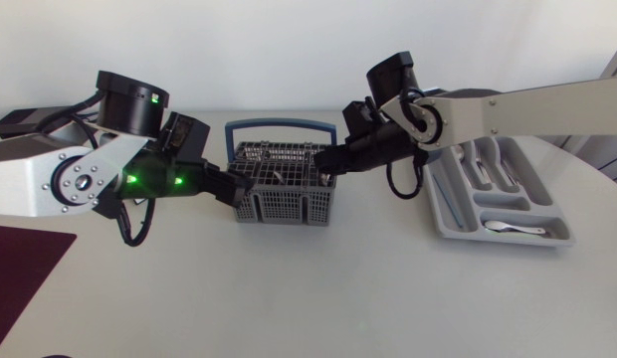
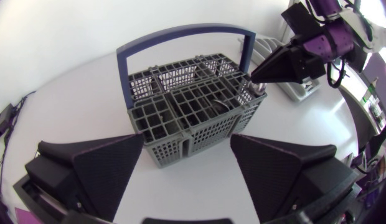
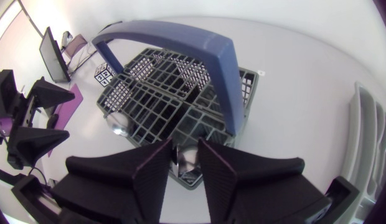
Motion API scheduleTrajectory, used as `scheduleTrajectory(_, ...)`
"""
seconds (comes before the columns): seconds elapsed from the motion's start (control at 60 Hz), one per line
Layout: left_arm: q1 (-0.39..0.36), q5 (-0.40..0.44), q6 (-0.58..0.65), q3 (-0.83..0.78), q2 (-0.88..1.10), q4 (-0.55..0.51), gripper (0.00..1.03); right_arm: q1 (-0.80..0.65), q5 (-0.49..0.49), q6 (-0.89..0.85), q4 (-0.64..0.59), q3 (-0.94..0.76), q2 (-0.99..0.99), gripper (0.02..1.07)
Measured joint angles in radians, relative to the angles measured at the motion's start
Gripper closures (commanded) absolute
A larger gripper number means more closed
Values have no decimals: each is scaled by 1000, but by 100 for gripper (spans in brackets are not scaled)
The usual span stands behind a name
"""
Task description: Transfer all utensils from the basket to the drawer tray.
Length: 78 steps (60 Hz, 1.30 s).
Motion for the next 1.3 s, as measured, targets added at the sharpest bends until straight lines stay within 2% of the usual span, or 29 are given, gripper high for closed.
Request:
scheduleTrajectory(0.083,0,0,1,0,0,0,6,0,0,0,0,0,-1,58)
scheduleTrajectory(0.233,0,0,1,0,0,8,6,3,5,0,-19,-1,-13,46)
scheduleTrajectory(0.633,0,0,2,0,0,18,6,4,4,0,-56,-57,-113,46)
scheduleTrajectory(0.733,0,0,2,-1,0,24,6,5,4,0,-64,-67,-114,47)
scheduleTrajectory(0.867,0,0,1,-1,0,27,6,23,4,0,-71,-67,-114,57)
scheduleTrajectory(1.3,0,0,2,-3,0,34,6,49,11,0,-71,-31,-40,57)
